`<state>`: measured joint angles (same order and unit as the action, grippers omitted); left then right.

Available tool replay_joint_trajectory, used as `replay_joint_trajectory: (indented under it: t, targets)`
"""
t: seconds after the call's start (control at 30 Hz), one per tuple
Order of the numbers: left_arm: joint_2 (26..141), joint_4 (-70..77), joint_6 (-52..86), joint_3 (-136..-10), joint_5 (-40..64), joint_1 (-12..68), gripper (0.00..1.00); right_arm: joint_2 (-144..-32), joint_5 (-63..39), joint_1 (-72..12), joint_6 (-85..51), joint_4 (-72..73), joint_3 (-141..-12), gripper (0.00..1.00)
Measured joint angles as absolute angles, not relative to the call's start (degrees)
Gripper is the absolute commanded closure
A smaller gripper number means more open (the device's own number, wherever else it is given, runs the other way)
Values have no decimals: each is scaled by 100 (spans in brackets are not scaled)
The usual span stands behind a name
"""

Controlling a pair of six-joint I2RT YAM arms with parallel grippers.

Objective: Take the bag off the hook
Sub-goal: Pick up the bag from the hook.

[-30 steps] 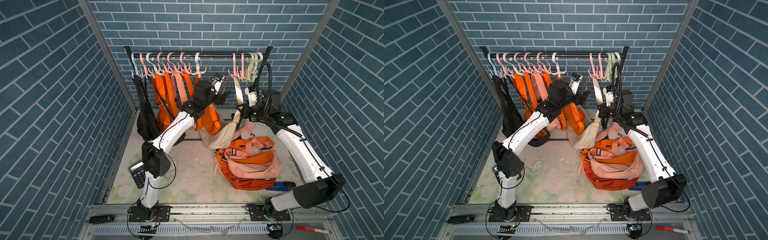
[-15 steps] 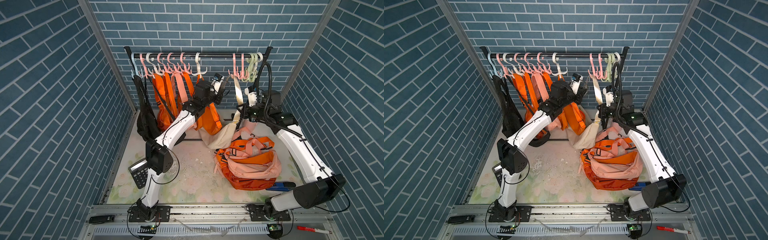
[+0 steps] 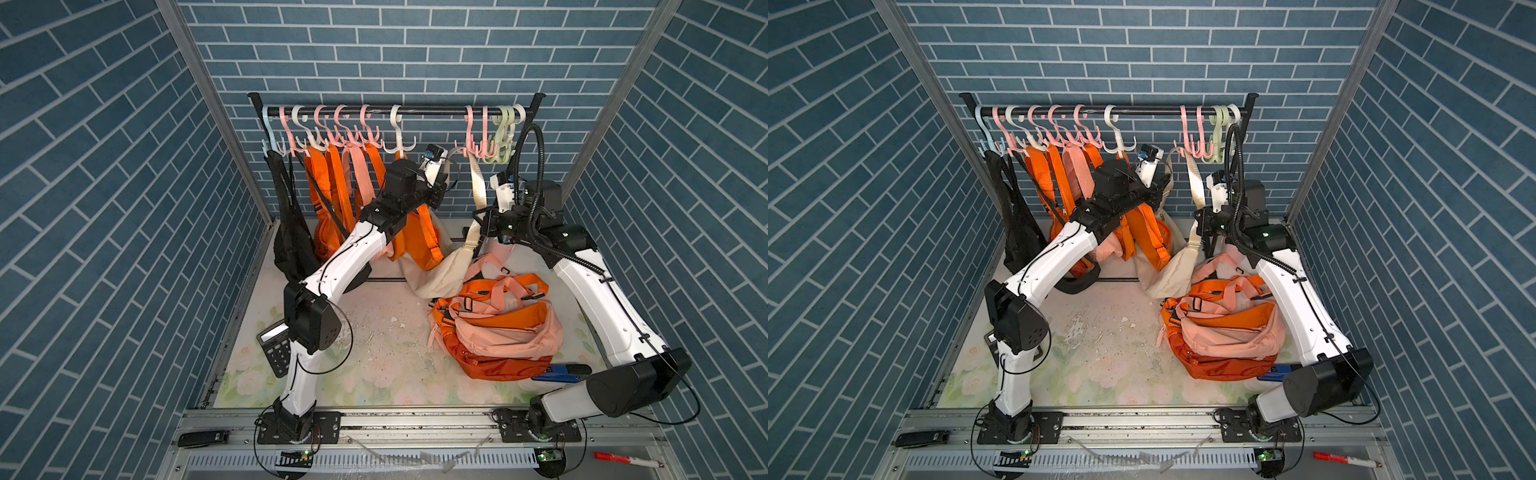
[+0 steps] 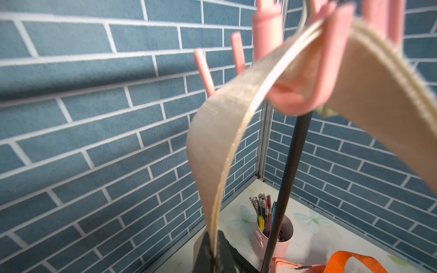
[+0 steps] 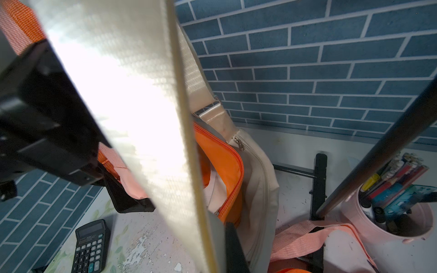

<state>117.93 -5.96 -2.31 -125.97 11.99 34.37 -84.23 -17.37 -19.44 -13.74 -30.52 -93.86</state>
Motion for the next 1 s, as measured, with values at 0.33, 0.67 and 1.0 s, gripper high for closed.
replay_joint_trajectory:
  t: [0.33,0.67,1.0]
  targets:
    - [11498,-679,-237,-12750,1236,3424,100,-8447,-1896,-1944,-1577,-3089,-9734,100]
    - [11371,-923,-257,-12814,1280,3413,100,-8453,-1981,-1944,-1627,-3124,-9970,100]
    - [11083,-1017,-200,-12868,1369,3415,100,-8374,-2025,-1988,-1673,-3122,-9909,100]
